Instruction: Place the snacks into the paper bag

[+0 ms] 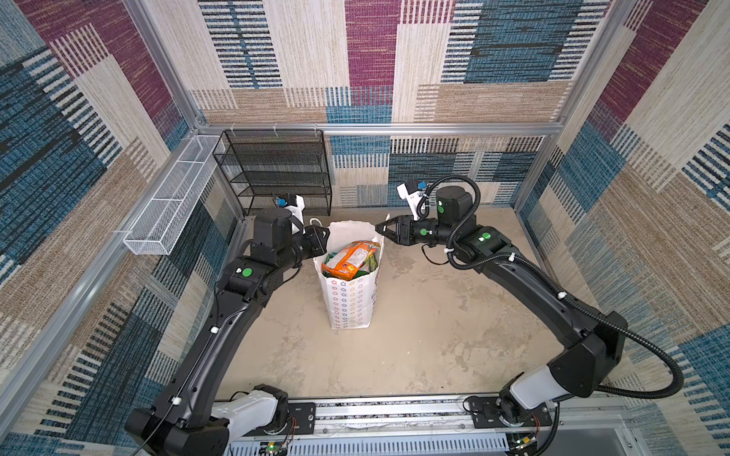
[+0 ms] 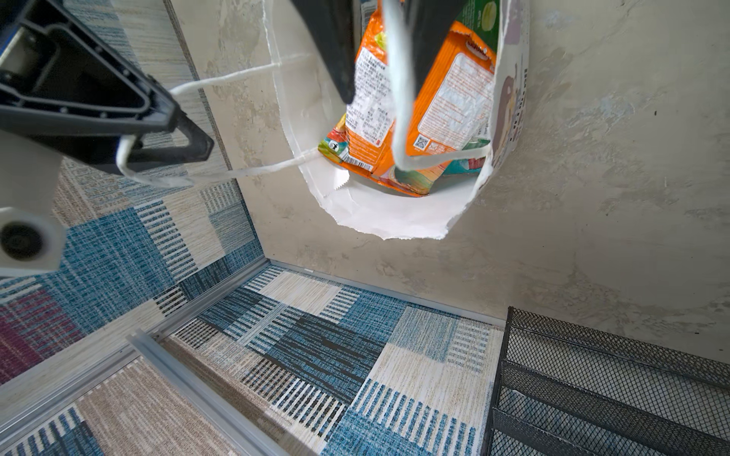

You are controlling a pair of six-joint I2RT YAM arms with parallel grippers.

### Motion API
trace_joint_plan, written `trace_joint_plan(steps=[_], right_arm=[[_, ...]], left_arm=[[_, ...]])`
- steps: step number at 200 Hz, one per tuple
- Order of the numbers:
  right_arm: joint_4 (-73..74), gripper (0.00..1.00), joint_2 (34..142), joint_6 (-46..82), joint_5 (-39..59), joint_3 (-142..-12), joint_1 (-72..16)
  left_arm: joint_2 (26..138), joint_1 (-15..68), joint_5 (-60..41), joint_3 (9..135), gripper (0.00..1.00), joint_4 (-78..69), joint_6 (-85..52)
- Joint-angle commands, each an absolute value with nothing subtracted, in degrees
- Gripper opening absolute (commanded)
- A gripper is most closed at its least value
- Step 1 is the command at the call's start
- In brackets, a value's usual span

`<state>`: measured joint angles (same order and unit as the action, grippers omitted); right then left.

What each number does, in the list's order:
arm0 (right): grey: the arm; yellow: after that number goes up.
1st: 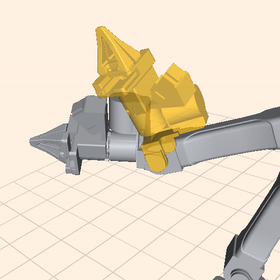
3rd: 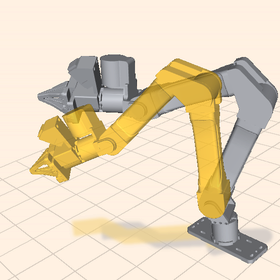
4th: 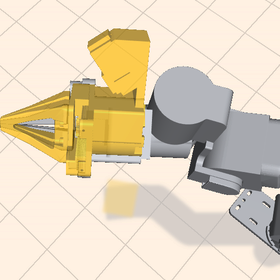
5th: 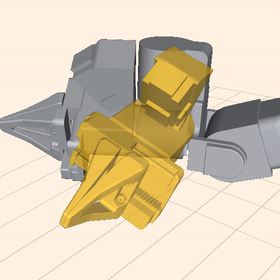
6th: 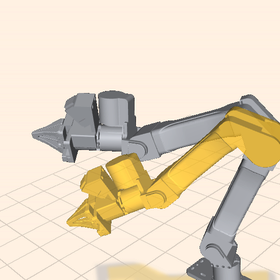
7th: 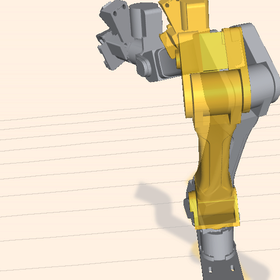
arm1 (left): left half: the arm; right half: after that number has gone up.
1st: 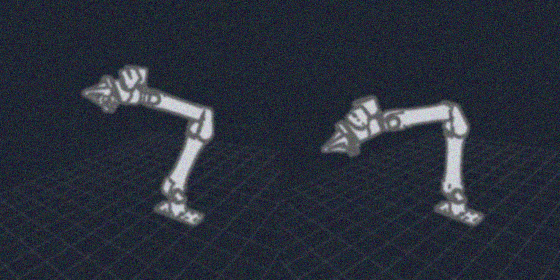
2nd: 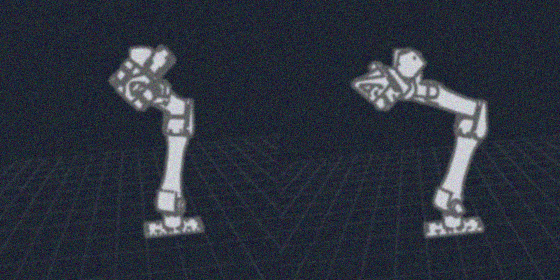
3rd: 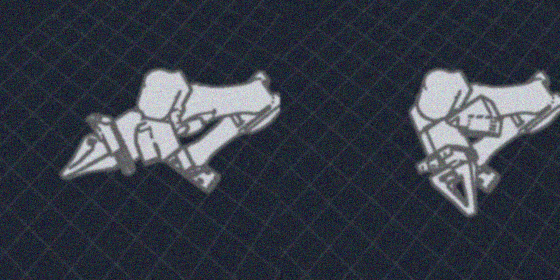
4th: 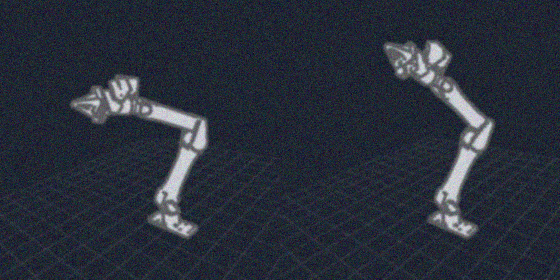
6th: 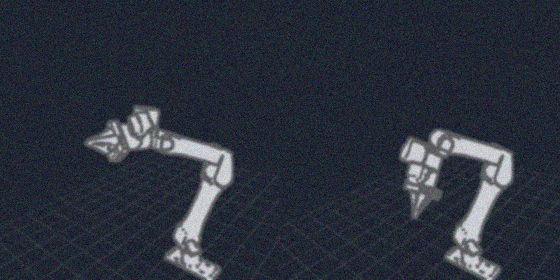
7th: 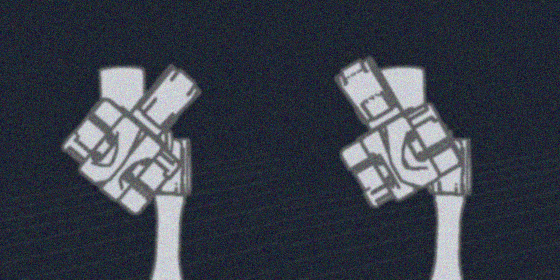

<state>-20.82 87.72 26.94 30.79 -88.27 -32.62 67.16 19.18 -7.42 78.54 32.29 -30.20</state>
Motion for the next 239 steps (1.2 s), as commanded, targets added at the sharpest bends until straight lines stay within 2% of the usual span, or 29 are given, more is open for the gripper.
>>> trace_joint_plan(steps=[1,22,53,100,179,230,239], right_arm=[[-20.7,0.47,86.3,29.1,29.5,-88.1,-32.4],[-21.7,0.60,85.5,29.9,28.7,-88.0,-32.2],[-23.4,0.77,84.3,30.9,26.9,-87.9,-31.7],[-24.7,1.00,82.6,32.0,23.8,-87.7,-31.3],[-26.2,1.00,81.7,31.3,19.8,-89.7,-31.1],[-26.2,1.00,79.5,27.3,11.7,-93.9,-31.0],[-26.0,1.00,78.7,26.7,7.9,-94.1,-31.0]], left_arm=[[66.5,19.1,-6.4,78.4,0.44,31.3,-29.8],[65.8,19.1,-6.1,78.2,0.75,31.9,-29.0],[65.2,18.7,-6.7,78.8,0.90,33.2,-27.9],[64.2,17.5,-7.4,79.2,0.94,36.3,-26.5],[61.3,15.3,-8.4,81.2,0.98,39.9,-24.8],[60.2,14.1,-1.8,86.7,0.98,45.0,-23.5],[59.9,14.1,-0.4,87.6,0.98,45.8,-23.6]])
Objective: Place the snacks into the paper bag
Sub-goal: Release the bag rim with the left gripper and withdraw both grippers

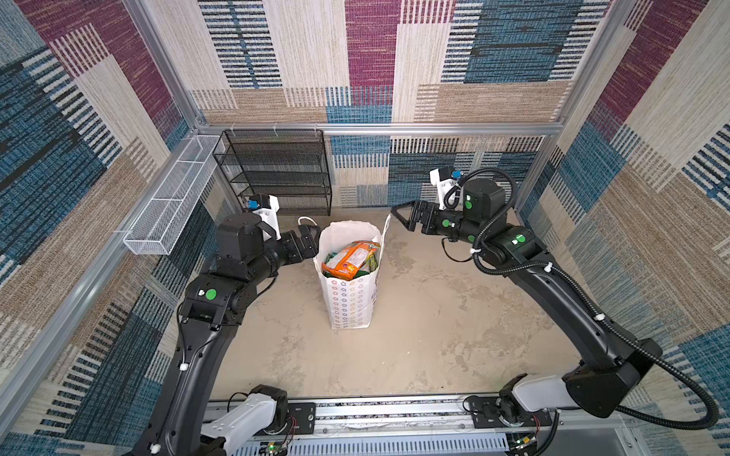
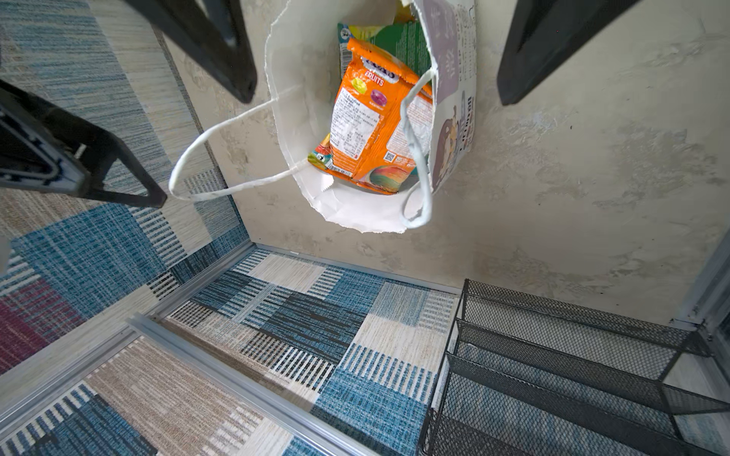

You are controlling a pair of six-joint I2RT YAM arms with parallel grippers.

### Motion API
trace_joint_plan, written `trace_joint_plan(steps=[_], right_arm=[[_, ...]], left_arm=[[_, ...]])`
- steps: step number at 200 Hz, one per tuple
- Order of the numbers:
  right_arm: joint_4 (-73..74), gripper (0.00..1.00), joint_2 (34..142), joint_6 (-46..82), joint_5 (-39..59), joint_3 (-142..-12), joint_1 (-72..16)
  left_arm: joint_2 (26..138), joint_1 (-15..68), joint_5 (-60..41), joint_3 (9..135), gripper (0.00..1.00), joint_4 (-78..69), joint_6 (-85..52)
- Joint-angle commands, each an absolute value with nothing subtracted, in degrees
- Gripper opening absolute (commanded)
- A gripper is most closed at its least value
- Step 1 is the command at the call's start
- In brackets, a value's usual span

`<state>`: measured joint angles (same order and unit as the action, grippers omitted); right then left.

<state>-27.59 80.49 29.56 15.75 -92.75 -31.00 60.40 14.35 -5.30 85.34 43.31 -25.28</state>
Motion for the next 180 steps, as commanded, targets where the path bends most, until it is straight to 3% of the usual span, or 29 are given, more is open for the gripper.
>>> trace_joint_plan(steps=[1,33,58,121,145,180], right_arm=[[-26.0,1.00,78.6,26.6,7.5,-94.1,-31.0],[-26.6,1.00,78.1,23.9,-3.2,-96.6,-30.2],[-24.5,1.00,78.2,23.3,-5.9,-94.9,-26.8],[-9.8,1.00,76.0,31.5,4.6,-76.3,-6.9],[-4.5,1.00,75.3,29.9,3.3,-69.2,-4.2],[5.6,1.00,75.3,27.4,-1.1,-57.1,-3.0]], left_arm=[[59.9,14.1,-0.1,87.6,0.98,45.9,-23.5],[57.5,13.9,9.1,86.7,0.98,46.5,-24.1],[57.7,12.5,17.8,85.1,1.00,48.1,-26.9],[65.0,-4.0,11.7,76.7,0.99,45.9,-36.7],[64.4,-9.3,9.8,67.1,0.99,37.4,-39.1],[62.1,-9.9,18.3,51.7,0.99,21.1,-35.6]])
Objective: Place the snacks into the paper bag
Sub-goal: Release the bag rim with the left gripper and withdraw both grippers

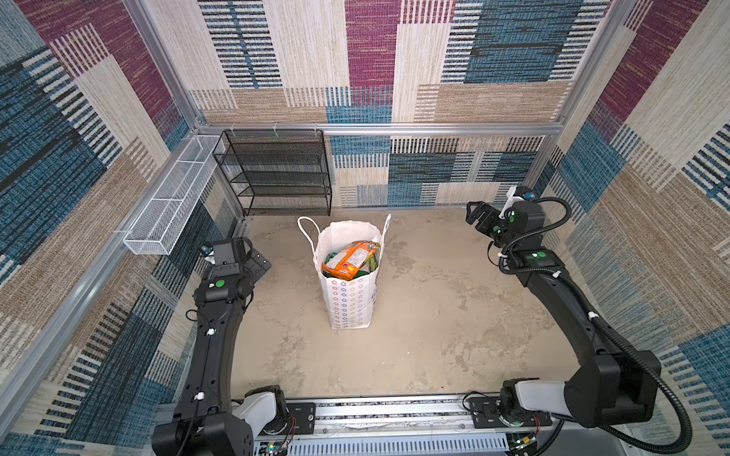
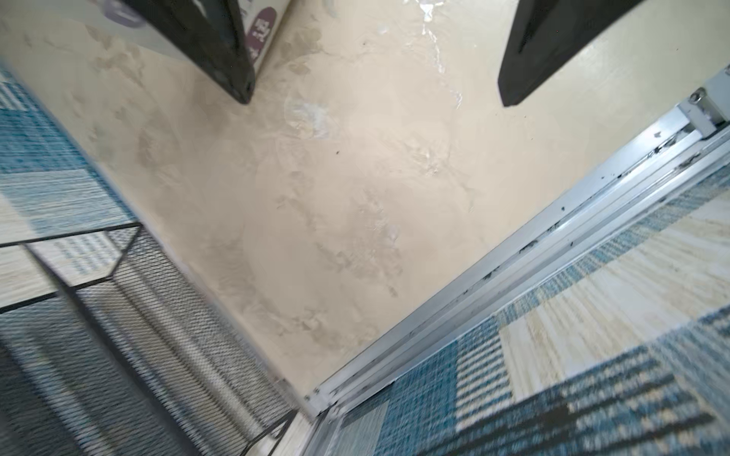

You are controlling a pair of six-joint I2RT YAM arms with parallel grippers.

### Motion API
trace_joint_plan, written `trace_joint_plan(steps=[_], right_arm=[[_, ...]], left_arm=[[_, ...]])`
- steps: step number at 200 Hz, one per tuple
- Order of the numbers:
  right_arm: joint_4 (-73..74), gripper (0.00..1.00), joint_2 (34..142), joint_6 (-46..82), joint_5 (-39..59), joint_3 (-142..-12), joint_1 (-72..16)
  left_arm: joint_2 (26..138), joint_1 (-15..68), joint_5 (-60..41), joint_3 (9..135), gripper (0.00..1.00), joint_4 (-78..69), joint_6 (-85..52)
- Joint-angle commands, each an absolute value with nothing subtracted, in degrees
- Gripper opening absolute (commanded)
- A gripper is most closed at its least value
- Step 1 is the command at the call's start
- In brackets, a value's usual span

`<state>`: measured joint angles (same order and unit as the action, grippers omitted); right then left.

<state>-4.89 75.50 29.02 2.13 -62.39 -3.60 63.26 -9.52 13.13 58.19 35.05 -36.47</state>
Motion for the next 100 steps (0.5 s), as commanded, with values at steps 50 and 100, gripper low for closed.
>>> trace_joint_plan(steps=[50,100], right_arm=[[22.5,1.00,75.3,18.8,-10.6,-42.3,-3.0],[42.1,1.00,75.5,13.4,-12.3,-25.6,-3.0]], left_arm=[[67.4,-10.3,22.8,43.5,0.99,9.4,-25.9],[72.7,-10.2,18.9,33.2,0.99,-13.3,-19.1]])
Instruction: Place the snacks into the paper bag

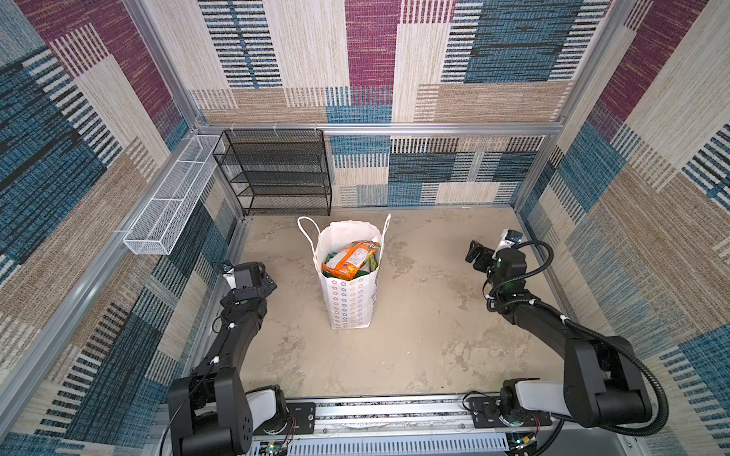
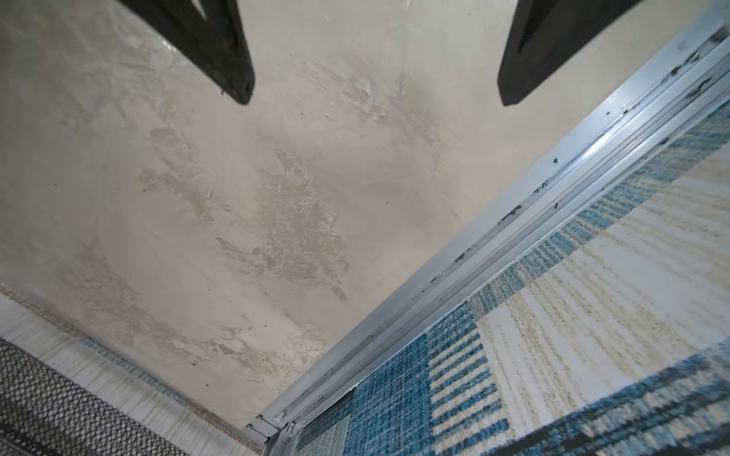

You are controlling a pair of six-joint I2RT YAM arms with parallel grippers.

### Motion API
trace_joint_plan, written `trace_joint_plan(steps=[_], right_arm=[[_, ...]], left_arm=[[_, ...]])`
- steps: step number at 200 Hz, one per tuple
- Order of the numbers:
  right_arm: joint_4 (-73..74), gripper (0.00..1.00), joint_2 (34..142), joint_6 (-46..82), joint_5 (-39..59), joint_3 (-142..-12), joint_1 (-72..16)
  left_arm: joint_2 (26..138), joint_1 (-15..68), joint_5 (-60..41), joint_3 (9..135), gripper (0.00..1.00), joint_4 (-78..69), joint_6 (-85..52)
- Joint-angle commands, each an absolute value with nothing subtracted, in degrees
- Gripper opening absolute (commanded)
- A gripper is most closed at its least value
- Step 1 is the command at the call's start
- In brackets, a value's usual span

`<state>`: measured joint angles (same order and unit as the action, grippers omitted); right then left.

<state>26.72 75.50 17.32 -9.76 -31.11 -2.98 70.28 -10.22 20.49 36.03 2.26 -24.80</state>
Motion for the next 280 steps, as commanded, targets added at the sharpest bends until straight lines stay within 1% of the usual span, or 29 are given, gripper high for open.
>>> trace_joint_plan(steps=[1,11,26,35,39,55,67,78,90,96,111,118,124,140,155,168,180,247,280], right_arm=[[42.5,1.00,75.6,13.2,-12.4,-25.2,-3.0],[46.8,1.00,75.9,11.1,-11.8,-22.5,-3.0],[48.7,1.00,75.7,9.2,-9.9,-21.1,-3.0],[50.3,1.00,75.6,7.9,-6.9,-20.7,-3.1],[50.5,1.00,75.6,7.3,-5.6,-20.7,-3.0],[51.5,1.00,75.3,5.2,-1.2,-20.0,-3.0],[51.2,1.00,74.8,3.6,1.5,-19.5,-3.0],[51.7,1.00,73.9,3.3,1.5,-18.1,-3.0],[53.5,1.00,73.4,2.7,1.8,-15.7,-3.0],[55.4,1.00,73.5,1.9,2.2,-14.2,-3.0],[62.4,1.00,75.7,1.4,0.8,-10.9,-3.0],[59.1,1.00,75.2,0.5,1.5,-12.1,-3.0],[59.1,1.00,75.8,-0.5,3.3,-12.4,-3.0],[58.1,1.00,76.9,-2.6,6.8,-13.7,-3.1],[58.7,1.00,77.7,-5.4,8.0,-14.0,-3.1],[61.5,1.00,78.9,-7.9,8.6,-13.7,-3.1],[65.7,1.00,81.3,-9.3,9.3,-13.1,-3.1],[62.3,1.00,83.2,-7.6,8.3,-15.9,-2.2],[67.3,1.00,83.9,-5.1,7.0,-13.5,-0.5]], left_arm=[[72.9,-10.2,18.8,33.0,0.99,-13.7,-19.0],[74.7,-10.1,17.8,31.9,0.99,-17.1,-17.4],[77.6,-10.0,15.9,30.1,1.00,-21.8,-16.3],[79.4,-9.8,13.9,28.9,0.98,-25.4,-15.1],[80.4,-9.3,13.9,28.2,1.00,-28.0,-14.4],[81.4,-7.9,10.4,27.1,0.99,-32.2,-12.3],[82.2,-5.7,11.3,26.4,0.99,-34.5,-9.5],[82.6,-3.5,11.3,26.0,0.99,-37.9,-6.8],[85.4,-1.0,11.2,24.9,0.99,-43.9,-3.2],[86.6,-0.1,10.6,25.1,0.99,-44.4,-1.6],[86.1,0.2,12.8,24.0,1.00,-44.6,-3.2],[87.1,0.2,14.6,23.1,1.00,-47.6,-3.6],[88.3,0.2,14.9,22.5,1.00,-51.1,-2.8],[86.8,0.2,14.6,23.9,1.00,-45.4,-3.7],[88.1,0.2,14.8,22.7,0.99,-50.3,-2.9],[87.2,0.2,14.6,23.2,0.99,-47.5,-3.4],[87.8,0.2,14.7,22.8,0.99,-49.6,-3.0],[87.8,0.2,14.3,22.9,0.99,-49.2,-3.0],[87.8,0.2,14.3,22.9,0.99,-49.1,-3.0]])
